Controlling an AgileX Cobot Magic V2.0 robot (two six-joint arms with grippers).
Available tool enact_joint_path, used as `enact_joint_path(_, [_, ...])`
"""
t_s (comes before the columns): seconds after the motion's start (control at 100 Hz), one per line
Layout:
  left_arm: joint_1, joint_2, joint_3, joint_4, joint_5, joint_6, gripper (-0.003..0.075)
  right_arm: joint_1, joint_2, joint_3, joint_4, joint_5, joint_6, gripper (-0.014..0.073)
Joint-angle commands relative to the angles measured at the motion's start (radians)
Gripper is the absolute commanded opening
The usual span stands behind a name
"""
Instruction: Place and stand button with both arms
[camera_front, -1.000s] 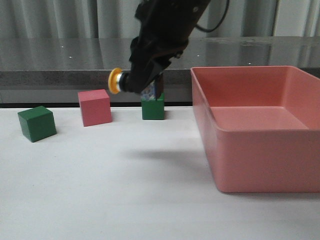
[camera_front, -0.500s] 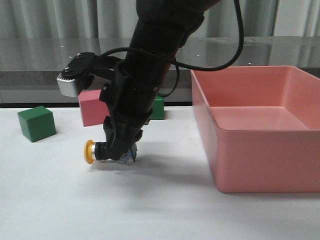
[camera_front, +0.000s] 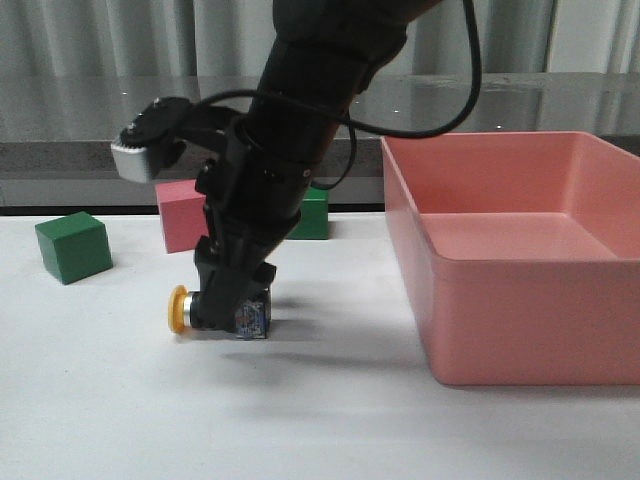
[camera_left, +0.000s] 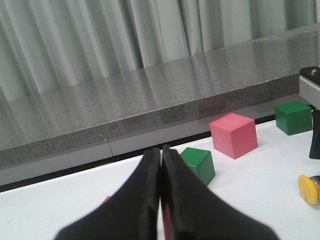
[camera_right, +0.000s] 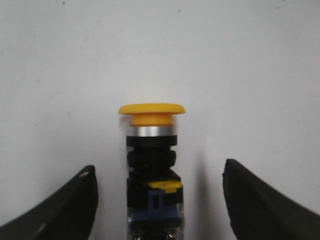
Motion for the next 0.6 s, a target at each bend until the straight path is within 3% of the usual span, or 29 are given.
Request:
enact_joint_path(0.0, [0.004, -0.001, 0.046, -0.002, -0.078, -0.009, -0.0020, -0.003, -0.131, -0.031, 0.024, -0.020, 0.033, 0.0547])
enact_joint_path(0.08, [0.004, -0.001, 0.046, -0.002, -0.078, -0.009, -0.0020, -0.008, -0.193, -0.031, 0.018, 0.001, 0.087, 0.0518])
enact_joint_path(0.15, [0.004, -0.001, 0.046, -0.002, -0.078, -0.009, -0.0020, -0.022, -0.256, -0.031, 0.015, 0.030, 0.138, 0.0437])
enact_joint_path(0.39, [0.004, -0.001, 0.046, -0.002, -0.078, -0.009, -0.0020, -0.162, -0.475, -0.031, 0.005, 0.213, 0.269, -0.0079])
enact_joint_path(0.59, [0.004, -0.001, 0.046, -0.002, -0.078, -0.009, -0.0020, -0.338, -0.628, 0.002, 0.004, 0.297, 0.372, -0.0061])
